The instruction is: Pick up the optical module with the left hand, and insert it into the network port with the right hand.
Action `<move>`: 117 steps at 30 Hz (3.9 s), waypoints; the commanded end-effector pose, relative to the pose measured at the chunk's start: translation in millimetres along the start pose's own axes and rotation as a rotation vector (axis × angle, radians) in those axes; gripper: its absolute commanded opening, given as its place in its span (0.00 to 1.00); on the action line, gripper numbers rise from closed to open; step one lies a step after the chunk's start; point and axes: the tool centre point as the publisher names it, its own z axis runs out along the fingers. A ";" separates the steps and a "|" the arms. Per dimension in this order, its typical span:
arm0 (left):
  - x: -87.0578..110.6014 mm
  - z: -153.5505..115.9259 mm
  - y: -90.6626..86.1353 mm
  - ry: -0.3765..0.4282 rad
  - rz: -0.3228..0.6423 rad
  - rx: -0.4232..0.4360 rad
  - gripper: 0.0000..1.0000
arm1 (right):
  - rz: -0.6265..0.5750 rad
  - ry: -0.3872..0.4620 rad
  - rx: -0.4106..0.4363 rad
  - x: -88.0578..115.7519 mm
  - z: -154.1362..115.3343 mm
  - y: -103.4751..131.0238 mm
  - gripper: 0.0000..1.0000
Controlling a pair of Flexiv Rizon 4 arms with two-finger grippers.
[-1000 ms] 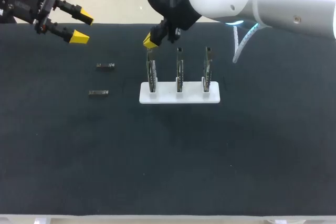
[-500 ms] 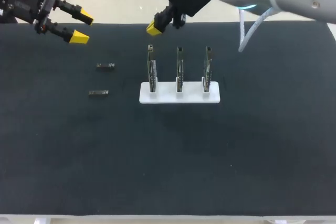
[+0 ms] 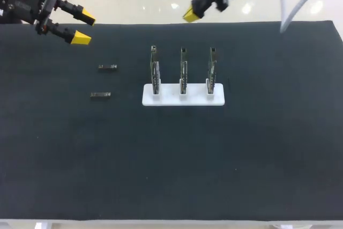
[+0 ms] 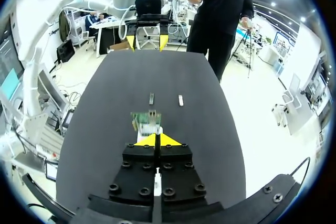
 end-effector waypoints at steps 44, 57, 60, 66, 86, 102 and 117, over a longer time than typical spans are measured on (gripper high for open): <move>-0.4 0.3 0.2 0.003 -0.001 0.000 1.00 | 0.006 -0.037 0.014 103.0 -96.9 16.8 1.00; -0.4 0.3 0.2 0.003 -0.001 0.000 1.00 | 0.006 -0.037 0.014 103.0 -96.9 16.8 1.00; -0.4 0.3 0.2 0.003 -0.001 0.000 1.00 | 0.006 -0.037 0.014 103.0 -96.9 16.8 1.00; 15.7 2.9 3.9 0.199 -0.092 0.001 1.00 | 0.006 -0.037 0.014 103.0 -96.9 16.8 1.00; 103.9 31.5 15.1 0.783 -0.127 -0.013 1.00 | 0.006 -0.037 0.014 103.0 -96.9 16.8 1.00; 152.2 39.9 13.8 0.893 -0.081 0.003 1.00 | 0.006 -0.037 0.014 103.0 -96.9 16.8 1.00; 173.6 55.0 16.0 0.925 -0.093 0.023 1.00 | 0.006 -0.037 0.014 103.0 -96.9 16.8 1.00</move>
